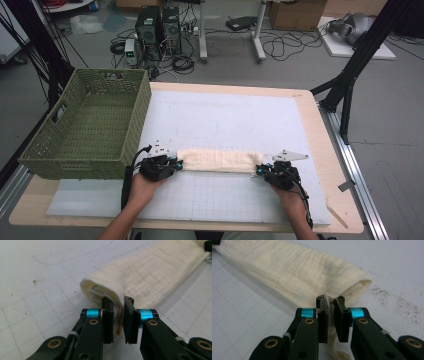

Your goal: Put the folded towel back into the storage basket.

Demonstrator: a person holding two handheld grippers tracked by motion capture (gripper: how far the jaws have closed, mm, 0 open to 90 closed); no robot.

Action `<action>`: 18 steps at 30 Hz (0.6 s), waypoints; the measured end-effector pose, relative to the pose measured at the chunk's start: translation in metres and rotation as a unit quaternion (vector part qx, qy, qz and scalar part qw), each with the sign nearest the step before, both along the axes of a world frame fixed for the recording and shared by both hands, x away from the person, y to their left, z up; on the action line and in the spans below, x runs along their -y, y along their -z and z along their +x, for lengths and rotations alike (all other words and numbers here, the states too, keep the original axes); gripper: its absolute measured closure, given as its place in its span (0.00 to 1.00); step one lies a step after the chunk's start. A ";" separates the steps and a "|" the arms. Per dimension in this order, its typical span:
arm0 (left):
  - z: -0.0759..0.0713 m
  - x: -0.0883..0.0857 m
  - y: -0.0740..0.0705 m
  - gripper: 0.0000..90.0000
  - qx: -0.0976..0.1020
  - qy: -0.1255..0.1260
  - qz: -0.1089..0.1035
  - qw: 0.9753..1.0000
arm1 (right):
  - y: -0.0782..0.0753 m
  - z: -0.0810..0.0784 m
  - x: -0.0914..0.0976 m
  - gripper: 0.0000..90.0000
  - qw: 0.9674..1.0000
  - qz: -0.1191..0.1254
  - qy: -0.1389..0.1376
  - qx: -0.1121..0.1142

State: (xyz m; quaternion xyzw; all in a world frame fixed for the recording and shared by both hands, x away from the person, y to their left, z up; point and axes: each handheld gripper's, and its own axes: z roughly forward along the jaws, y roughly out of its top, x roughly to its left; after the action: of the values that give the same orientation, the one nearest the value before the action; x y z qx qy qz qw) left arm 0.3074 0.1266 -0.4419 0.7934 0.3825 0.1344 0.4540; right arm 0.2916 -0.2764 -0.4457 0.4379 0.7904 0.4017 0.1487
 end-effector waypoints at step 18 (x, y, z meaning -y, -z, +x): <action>-0.007 0.002 -0.025 0.89 0.031 0.015 -0.039 0.999 | -0.021 -0.004 0.013 0.92 0.999 0.028 0.028 0.020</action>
State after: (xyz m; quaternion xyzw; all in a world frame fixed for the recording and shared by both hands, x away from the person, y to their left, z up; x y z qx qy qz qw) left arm 0.3007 0.1244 -0.4171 0.7759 0.3613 0.1374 0.4986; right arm 0.2878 -0.2897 -0.4251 0.4560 0.7627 0.4284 0.1637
